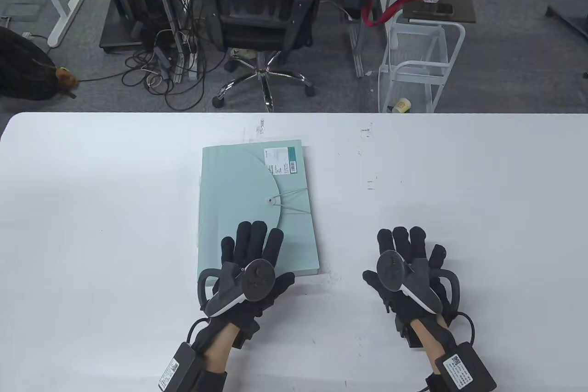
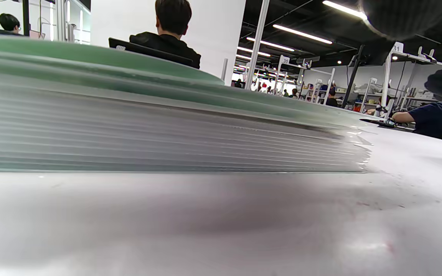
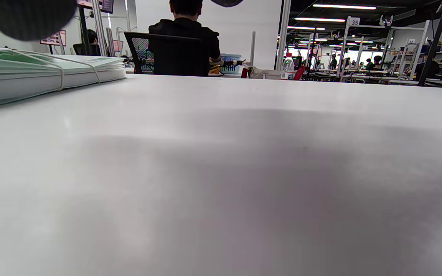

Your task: Pull documents from accordion folder and sort

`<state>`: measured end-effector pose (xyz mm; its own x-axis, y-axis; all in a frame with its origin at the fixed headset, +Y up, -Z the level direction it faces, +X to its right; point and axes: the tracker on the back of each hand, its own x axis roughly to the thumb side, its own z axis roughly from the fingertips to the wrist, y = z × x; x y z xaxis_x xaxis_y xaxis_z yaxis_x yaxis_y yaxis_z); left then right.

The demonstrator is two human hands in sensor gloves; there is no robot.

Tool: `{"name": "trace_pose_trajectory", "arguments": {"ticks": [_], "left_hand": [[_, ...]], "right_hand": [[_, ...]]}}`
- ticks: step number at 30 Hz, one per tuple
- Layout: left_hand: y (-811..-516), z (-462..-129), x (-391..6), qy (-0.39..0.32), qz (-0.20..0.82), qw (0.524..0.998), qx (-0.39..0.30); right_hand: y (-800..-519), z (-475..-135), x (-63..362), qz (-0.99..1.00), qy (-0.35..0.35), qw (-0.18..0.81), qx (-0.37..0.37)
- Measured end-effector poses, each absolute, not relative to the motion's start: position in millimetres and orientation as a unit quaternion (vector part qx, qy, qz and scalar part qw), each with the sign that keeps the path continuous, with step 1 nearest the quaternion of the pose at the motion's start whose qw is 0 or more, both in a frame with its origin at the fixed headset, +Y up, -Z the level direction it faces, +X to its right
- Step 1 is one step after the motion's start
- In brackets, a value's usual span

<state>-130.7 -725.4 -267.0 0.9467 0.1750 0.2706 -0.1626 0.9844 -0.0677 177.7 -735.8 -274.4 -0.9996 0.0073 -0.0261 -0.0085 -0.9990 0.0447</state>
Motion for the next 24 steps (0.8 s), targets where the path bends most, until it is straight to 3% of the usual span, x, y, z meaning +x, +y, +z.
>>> {"name": "trace_pose_trajectory", "arguments": {"ticks": [24], "left_hand": [[-723.3, -277.2, -143.3, -0.102, 0.111, 0.987, -0.057]], "right_hand": [[-738.3, -275.9, 184.0, 0.998, 0.040, 0.028, -0.026]]}}
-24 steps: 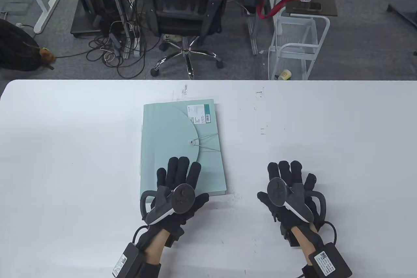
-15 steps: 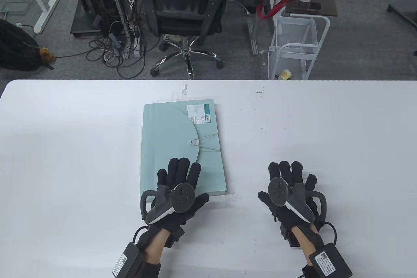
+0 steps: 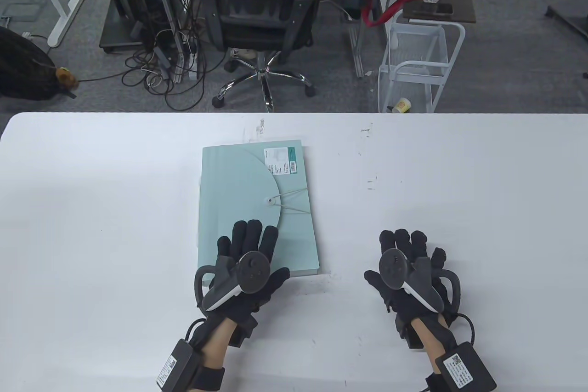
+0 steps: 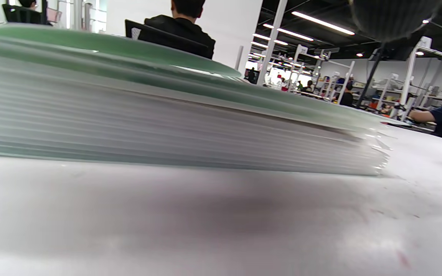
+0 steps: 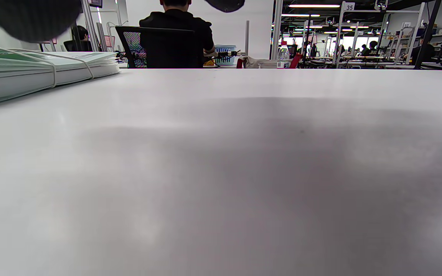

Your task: Pull documents from accordion folder and sort

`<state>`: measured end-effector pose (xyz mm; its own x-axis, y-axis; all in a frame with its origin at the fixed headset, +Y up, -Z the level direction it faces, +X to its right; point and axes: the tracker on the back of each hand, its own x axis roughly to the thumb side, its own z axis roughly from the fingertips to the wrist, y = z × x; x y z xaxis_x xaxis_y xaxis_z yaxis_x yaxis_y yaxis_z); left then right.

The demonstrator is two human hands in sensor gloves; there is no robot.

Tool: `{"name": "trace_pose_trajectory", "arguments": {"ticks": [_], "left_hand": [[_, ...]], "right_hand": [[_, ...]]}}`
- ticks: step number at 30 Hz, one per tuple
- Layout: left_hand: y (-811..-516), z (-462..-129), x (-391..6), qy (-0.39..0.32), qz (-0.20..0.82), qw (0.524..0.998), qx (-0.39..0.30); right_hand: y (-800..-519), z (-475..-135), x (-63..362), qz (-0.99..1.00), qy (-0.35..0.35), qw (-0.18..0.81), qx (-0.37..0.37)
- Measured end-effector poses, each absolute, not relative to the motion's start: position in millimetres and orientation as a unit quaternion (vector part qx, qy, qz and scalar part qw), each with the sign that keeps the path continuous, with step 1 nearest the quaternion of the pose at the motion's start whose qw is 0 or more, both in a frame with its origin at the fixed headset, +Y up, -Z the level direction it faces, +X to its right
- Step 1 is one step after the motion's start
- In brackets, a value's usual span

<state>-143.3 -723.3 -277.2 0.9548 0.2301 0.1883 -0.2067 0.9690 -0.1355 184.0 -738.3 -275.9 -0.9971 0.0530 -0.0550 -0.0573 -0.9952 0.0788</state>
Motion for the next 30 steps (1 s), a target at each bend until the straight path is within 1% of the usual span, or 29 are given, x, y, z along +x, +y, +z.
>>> {"name": "trace_pose_trajectory", "arguments": {"ticks": [4, 6, 10, 13, 14, 16, 18, 20, 22, 26, 30], "left_hand": [[-723.8, -281.9, -158.5, -0.065, 0.122, 0.989, -0.058], [-724.5, -284.6, -167.9, -0.035, 0.125, 0.990, -0.061], [-726.2, -291.6, -200.7, 0.070, 0.132, 0.987, -0.057], [-731.8, -293.6, -221.3, 0.110, 0.168, 0.977, -0.073], [-733.7, -294.0, -227.7, 0.116, 0.192, 0.970, -0.090], [-736.1, -294.4, -235.1, 0.118, 0.224, 0.963, -0.093], [-739.0, -295.7, -238.3, 0.124, 0.222, 0.961, -0.113], [-743.8, -297.3, -239.3, 0.127, 0.206, 0.958, -0.156], [-747.4, -298.3, -240.5, 0.133, 0.205, 0.953, -0.177], [-752.8, -301.5, -241.3, 0.101, 0.244, 0.946, -0.188], [-755.8, -302.4, -240.1, 0.094, 0.230, 0.952, -0.177]], "right_hand": [[-737.5, -277.2, 188.0, 0.998, 0.042, 0.037, -0.033], [-737.7, -277.7, 189.5, 0.998, 0.042, 0.041, -0.036], [-738.0, -278.4, 192.6, 0.997, 0.047, 0.046, -0.042], [-736.4, -278.5, 194.2, 0.997, 0.043, 0.051, -0.045], [-736.0, -278.3, 194.6, 0.997, 0.042, 0.053, -0.045], [-735.9, -278.3, 194.9, 0.997, 0.043, 0.054, -0.046], [-736.3, -278.7, 195.2, 0.996, 0.043, 0.056, -0.046], [-736.6, -278.8, 195.4, 0.996, 0.044, 0.058, -0.046], [-736.6, -278.9, 195.6, 0.996, 0.045, 0.059, -0.046], [-736.8, -279.3, 196.3, 0.996, 0.045, 0.063, -0.047], [-737.3, -279.9, 196.6, 0.996, 0.048, 0.065, -0.048]]}}
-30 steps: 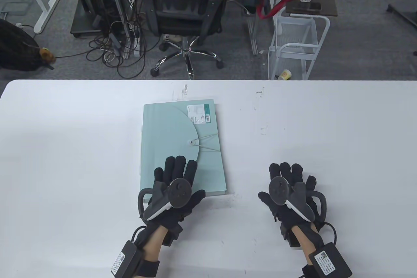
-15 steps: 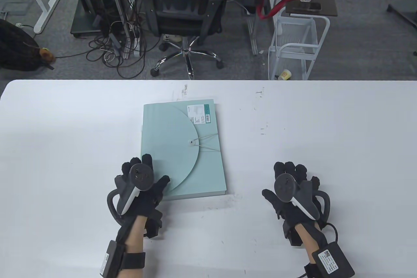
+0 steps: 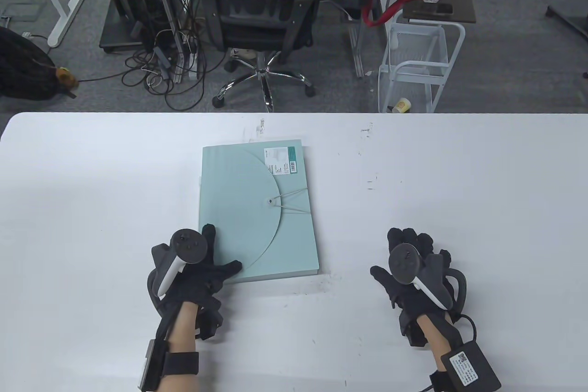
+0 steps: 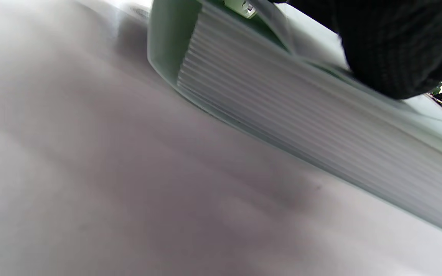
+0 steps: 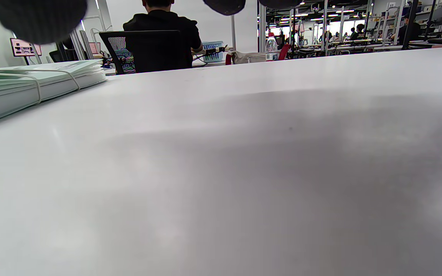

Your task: Pull documents from accordion folder and sort

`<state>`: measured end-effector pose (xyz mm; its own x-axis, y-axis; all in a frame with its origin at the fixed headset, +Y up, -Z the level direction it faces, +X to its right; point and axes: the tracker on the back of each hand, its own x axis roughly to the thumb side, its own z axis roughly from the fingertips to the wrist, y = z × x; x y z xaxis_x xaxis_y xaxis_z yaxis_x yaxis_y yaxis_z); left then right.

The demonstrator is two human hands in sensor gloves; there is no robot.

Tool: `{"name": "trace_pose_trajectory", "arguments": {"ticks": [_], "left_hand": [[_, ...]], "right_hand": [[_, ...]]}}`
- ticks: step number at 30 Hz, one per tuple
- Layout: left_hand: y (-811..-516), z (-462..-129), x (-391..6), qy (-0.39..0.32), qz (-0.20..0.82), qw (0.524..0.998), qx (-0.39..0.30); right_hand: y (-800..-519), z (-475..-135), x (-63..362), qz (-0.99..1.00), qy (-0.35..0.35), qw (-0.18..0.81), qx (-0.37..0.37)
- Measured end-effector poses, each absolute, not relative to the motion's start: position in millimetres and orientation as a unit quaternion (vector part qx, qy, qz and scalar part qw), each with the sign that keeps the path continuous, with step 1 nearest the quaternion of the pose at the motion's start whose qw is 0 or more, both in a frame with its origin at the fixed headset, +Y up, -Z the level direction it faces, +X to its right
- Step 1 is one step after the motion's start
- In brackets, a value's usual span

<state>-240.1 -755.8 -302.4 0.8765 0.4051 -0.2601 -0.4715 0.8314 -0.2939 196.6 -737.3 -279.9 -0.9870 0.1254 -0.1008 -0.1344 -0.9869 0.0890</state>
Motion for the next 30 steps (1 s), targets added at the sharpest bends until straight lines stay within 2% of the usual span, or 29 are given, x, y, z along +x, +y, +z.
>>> {"name": "trace_pose_trajectory", "arguments": {"ticks": [12, 21, 30], "left_hand": [[-754.4, -299.6, -190.1, 0.002, 0.211, 0.961, -0.178], [-750.1, -282.3, -133.9, -0.064, 0.153, 0.968, -0.188], [-752.1, -271.1, -104.4, -0.113, 0.140, 0.964, -0.198]], "right_hand": [[-735.4, -279.9, 196.9, 0.996, 0.039, 0.070, -0.046], [-722.4, -280.6, 199.9, 0.995, -0.003, 0.091, -0.043], [-707.8, -288.6, 194.8, 0.997, -0.015, 0.068, -0.030]]}}
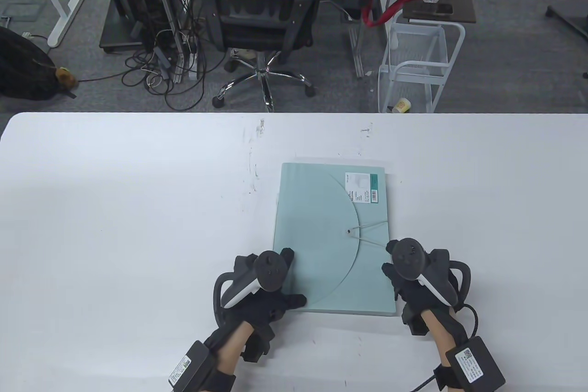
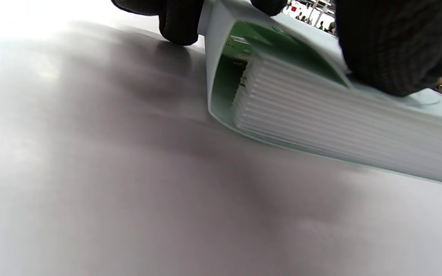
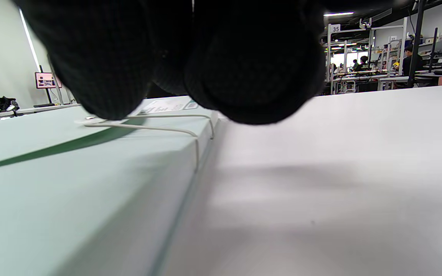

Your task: Pull documents from accordion folder and sort

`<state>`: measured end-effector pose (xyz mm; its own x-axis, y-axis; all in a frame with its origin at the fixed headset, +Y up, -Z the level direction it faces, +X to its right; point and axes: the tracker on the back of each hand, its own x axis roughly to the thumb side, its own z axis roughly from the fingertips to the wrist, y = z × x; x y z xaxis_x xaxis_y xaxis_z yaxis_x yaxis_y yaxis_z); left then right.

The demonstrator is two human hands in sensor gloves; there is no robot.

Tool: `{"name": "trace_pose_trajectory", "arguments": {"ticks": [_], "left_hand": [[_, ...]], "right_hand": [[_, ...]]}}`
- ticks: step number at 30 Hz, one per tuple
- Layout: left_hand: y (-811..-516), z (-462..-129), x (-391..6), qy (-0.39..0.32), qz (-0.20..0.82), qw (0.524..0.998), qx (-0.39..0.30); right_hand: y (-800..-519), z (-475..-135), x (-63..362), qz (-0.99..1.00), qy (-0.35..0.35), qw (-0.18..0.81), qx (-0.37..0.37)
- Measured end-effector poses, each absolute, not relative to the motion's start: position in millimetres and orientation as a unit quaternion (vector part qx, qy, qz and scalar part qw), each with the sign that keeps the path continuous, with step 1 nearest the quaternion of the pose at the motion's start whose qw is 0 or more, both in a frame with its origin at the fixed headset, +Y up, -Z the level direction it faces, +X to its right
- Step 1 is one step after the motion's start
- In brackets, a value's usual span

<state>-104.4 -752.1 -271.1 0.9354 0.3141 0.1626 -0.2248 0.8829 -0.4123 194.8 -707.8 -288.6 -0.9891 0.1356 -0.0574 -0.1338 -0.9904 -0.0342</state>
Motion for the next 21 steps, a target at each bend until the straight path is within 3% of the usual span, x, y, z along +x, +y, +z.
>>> {"name": "trace_pose_trajectory", "arguments": {"ticks": [9, 21], "left_hand": [[-750.4, -270.0, -102.1, -0.120, 0.143, 0.959, -0.214], [-749.4, -265.8, -95.7, -0.142, 0.142, 0.959, -0.200]], "right_hand": [[-715.7, -320.8, 169.5, 0.999, 0.010, -0.015, -0.050], [-723.5, -341.1, 155.4, 0.997, 0.004, -0.038, -0.071]]}}
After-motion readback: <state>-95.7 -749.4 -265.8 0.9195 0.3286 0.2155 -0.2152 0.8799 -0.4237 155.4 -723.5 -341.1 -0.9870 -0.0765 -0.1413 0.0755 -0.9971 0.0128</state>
